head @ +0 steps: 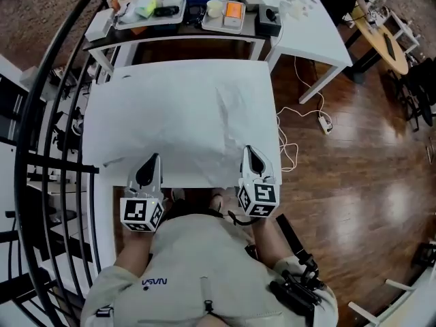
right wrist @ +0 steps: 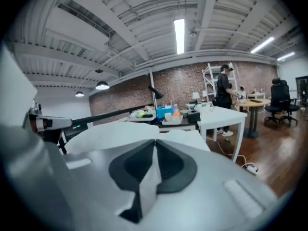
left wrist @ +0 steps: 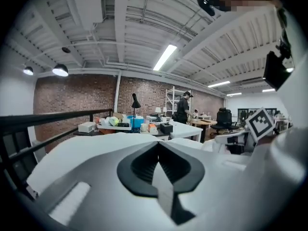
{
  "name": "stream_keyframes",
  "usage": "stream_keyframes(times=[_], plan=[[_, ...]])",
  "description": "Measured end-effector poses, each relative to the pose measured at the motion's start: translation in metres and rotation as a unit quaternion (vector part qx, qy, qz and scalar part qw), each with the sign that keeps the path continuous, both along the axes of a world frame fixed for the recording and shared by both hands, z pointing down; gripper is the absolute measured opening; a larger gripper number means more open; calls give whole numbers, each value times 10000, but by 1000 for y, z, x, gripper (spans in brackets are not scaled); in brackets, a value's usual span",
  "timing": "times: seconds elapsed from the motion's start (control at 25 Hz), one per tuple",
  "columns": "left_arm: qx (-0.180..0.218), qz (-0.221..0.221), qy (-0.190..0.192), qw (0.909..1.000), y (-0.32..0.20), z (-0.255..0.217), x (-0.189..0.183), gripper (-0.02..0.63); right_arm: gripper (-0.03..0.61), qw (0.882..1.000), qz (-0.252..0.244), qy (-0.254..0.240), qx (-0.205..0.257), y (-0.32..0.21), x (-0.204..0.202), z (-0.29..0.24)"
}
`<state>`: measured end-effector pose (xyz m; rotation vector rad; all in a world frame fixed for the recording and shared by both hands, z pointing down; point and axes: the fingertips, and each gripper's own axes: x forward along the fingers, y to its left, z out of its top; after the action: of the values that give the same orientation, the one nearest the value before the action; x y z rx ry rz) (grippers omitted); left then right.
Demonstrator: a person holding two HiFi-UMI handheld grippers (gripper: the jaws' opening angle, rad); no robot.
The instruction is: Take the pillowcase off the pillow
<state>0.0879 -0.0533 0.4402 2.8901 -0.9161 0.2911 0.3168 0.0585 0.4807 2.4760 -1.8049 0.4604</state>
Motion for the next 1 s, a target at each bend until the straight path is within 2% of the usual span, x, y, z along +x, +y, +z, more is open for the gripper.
stream_keyframes(times=[0.16,0.32,0.52,0.56,0.6,0.64,0.8,0.92,1.0], plan=[[334,-162,-234,9990,12,-4,-17,6,6,9999,-45,-39,129,16,-17,-12],[472,-2,-231,9986,20,-7,-29,6,6,9999,38,96,137,26,-34,-24],[329,324,-141,9988,34,-2,-54,6,11,9991,273,-59,-323,33,-53,0],[291,389,-152,9987,36,1,-59,6,35,9985,310,-85,-437,34,-57,5],[226,443,-168,9986,38,6,-65,6,89,9980,354,-89,-525,36,-63,9],[141,495,-179,9985,41,13,-72,6,104,9974,415,-69,-581,39,-69,11],[-142,771,-180,9968,55,32,-91,6,104,9952,736,139,-629,64,-97,4],[-195,980,-220,9948,65,38,-96,6,103,9948,814,181,-584,81,-119,-3],[-129,1010,-189,9946,71,36,-96,6,66,9949,826,258,-527,90,-126,-5]])
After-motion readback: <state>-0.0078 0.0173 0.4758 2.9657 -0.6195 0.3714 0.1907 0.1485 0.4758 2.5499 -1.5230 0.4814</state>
